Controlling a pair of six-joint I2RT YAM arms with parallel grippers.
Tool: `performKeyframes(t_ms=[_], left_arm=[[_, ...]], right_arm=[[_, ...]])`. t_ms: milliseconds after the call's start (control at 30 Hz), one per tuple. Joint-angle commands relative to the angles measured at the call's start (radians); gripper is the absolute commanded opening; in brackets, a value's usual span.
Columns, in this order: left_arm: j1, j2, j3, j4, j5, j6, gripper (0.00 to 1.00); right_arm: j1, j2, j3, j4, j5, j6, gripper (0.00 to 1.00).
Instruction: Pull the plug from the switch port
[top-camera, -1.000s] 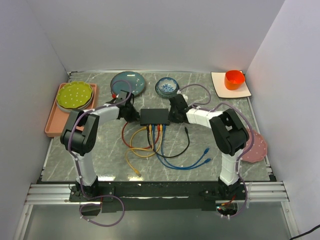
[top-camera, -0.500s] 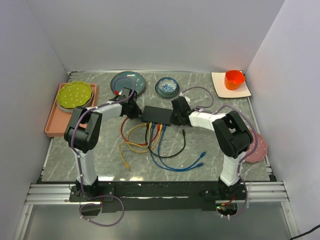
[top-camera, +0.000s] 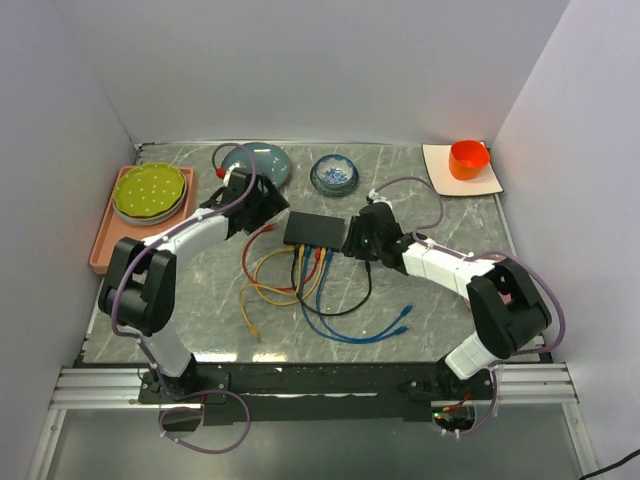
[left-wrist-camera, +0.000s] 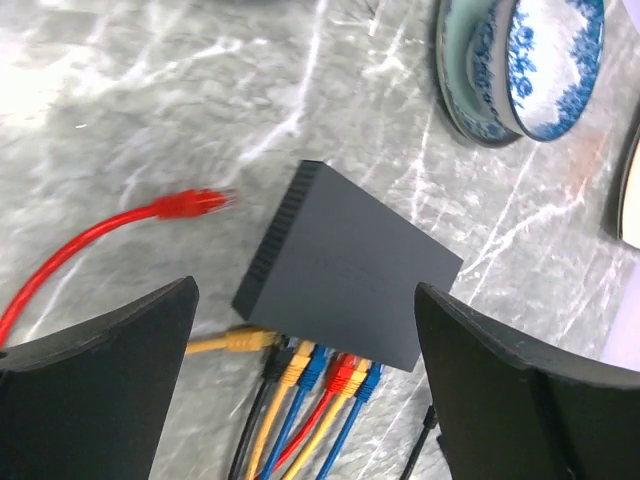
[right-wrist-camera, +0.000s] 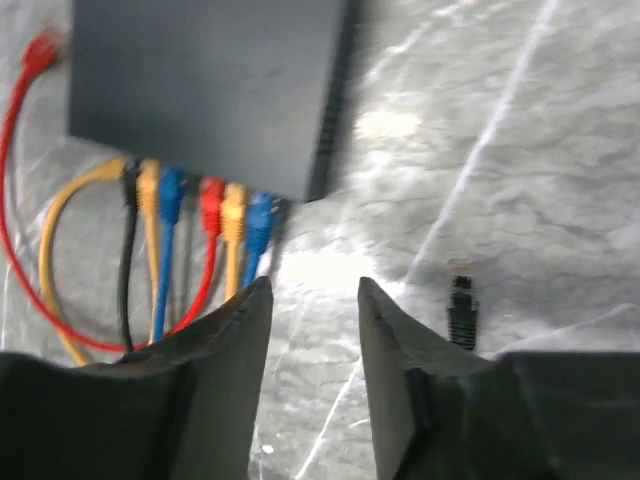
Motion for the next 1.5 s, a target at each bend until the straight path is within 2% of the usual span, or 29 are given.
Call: performKeyframes(t_ms=[0, 33, 67, 100, 133, 167, 233, 300, 433, 600, 800, 1067, 1233, 1467], left_arm=[[-0.008, 0.073, 0.043, 0.028, 0.03, 0.036, 0.99], [-0.008, 0.09, 0.081, 0.009, 0.015, 0.037, 0.97], [-0.006, 0.108, 0.094, -0.006, 0.007, 0.036, 0.9], [-0.006, 0.136, 0.111, -0.02, -0.008, 0.036, 0.87], [-0.005, 0.15, 0.117, -0.025, -0.016, 0.034, 0.84], [-0.003, 0.162, 0.125, -0.031, -0.021, 0.033, 0.78], [0.005, 0.197, 0.158, -0.042, -0.027, 0.027, 0.72], [0.014, 0.222, 0.206, -0.046, -0.029, 0.03, 0.7], [0.015, 0.268, 0.309, -0.076, -0.05, 0.053, 0.72], [0.012, 0.366, 0.385, -0.066, -0.006, 0.05, 0.69], [0.002, 0.418, 0.332, 0.035, 0.057, 0.034, 0.57], [-0.011, 0.489, 0.396, 0.0, 0.074, 0.054, 0.51], [-0.02, 0.446, 0.311, 0.029, 0.073, 0.044, 0.43], [-0.02, 0.363, 0.166, 0.061, 0.07, 0.031, 0.43]], right_arm=[[0.011, 0.012, 0.0, 0.061, -0.067, -0.033, 0.5], [0.01, 0.026, 0.005, 0.056, -0.068, -0.027, 0.38], [0.01, 0.05, 0.005, 0.058, -0.076, -0.015, 0.31], [0.01, 0.062, 0.003, 0.061, -0.08, -0.009, 0.24], [0.01, 0.073, 0.0, 0.073, -0.084, -0.004, 0.13], [0.01, 0.098, -0.001, 0.073, -0.081, 0.014, 0.08], [0.01, 0.119, 0.005, 0.052, -0.058, 0.03, 0.0], [0.01, 0.127, 0.009, 0.036, -0.018, 0.039, 0.0], [0.005, 0.127, 0.02, 0.012, 0.008, 0.031, 0.0], [0.007, 0.159, 0.016, 0.025, -0.027, 0.047, 0.0], [0.005, 0.213, 0.019, 0.033, -0.059, 0.064, 0.0], [0.005, 0.257, 0.091, -0.002, -0.059, 0.071, 0.0], [-0.009, 0.294, 0.117, -0.025, -0.041, 0.068, 0.0], [-0.056, 0.323, 0.138, -0.022, -0.041, 0.068, 0.0]])
